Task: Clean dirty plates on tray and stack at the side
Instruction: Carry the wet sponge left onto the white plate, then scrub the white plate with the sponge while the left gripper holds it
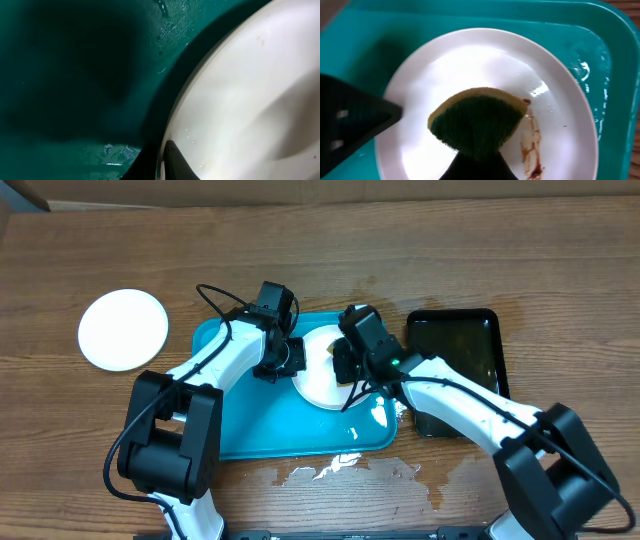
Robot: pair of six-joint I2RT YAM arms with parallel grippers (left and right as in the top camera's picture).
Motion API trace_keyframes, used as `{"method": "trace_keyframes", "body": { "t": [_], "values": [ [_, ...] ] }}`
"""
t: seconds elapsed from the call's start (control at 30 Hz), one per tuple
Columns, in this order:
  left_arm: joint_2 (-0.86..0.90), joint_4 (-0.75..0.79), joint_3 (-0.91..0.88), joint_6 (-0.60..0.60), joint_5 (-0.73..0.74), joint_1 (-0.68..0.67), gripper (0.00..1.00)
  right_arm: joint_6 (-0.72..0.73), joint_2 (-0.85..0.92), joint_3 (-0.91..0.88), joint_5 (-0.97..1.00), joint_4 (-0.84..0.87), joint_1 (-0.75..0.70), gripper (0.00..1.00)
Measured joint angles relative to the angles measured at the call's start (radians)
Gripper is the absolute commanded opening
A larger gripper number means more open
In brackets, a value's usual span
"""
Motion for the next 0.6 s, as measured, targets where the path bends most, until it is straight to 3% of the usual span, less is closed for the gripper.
{"method": "trace_keyframes", "body": {
  "t": [0.13,0.2,0.4,0.6],
  "values": [
    [0.0,-0.003,0.0,0.0,-0.001,0.0,0.13,0.0,0.024,0.0,0.024,-0.01,0.0,0.57],
    [0.0,-0.004,0.0,0.002,-0.003,0.0,0.15,-0.003,0.026,0.0,0.031,-0.013,0.0,0.67],
    [0.0,-0.005,0.0,0.003,-0.008,0.0,0.17,-0.008,0.026,0.032,0.038,-0.115,0.0,0.77],
    [0.0,-0.005,0.0,0.003,-0.008,0.0,0.16,-0.032,0.026,0.064,0.041,-0.147,0.0,0.71]
  ]
}}
